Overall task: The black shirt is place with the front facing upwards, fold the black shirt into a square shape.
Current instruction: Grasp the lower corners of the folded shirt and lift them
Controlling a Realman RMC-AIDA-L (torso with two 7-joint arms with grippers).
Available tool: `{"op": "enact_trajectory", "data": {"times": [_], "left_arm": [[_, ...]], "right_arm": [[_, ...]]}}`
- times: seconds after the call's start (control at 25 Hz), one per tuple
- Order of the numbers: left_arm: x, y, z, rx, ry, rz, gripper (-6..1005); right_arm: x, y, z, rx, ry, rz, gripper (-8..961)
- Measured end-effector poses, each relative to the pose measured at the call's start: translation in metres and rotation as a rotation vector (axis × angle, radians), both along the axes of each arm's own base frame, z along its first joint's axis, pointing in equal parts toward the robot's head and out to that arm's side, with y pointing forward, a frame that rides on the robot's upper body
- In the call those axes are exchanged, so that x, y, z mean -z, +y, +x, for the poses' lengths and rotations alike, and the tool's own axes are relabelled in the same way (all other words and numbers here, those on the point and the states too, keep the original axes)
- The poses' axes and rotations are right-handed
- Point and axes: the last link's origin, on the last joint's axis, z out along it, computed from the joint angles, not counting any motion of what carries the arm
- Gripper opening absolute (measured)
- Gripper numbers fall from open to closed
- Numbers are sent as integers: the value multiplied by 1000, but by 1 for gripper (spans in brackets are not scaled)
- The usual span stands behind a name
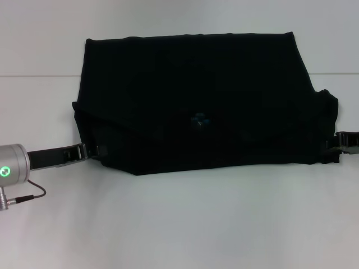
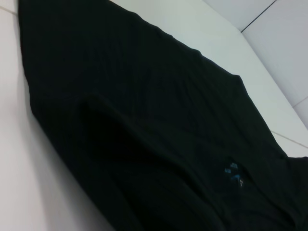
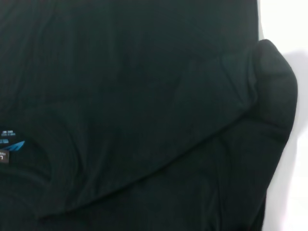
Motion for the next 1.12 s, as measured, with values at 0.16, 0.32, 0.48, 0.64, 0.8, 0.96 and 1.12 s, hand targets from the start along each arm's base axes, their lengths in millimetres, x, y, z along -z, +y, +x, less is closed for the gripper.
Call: {"op": "enact_trajectory", "data": {"times": [0.16,0.32,0.48,0.64,0.8,0.96,1.12], "left_arm": [[-1,1,0,-1,-6,10,41],[-3,1,0,-4,-5,16,40],[-3,1,2,10,-4,8,40],[-5,-1,5,31,-20,-17,40],[-12,-10,9,64,-48,-71,40],[-18,-24,13,88,-67,-178,40],[-22,-42,15,87,-97,-297,40]], "right_arm": [[-1,0,0,0,-1,1,359],[-1,0,0,0,-1,0,176],[-3,0,0,-1,0,-7,115],[-10,-2,-4,-12,8,-34,84],[-23,-14,-8,-13,34,-117,83],[-30,-35,-7,2,43,-241,82],[-28,-58,-3,15,41,-379,81]]}}
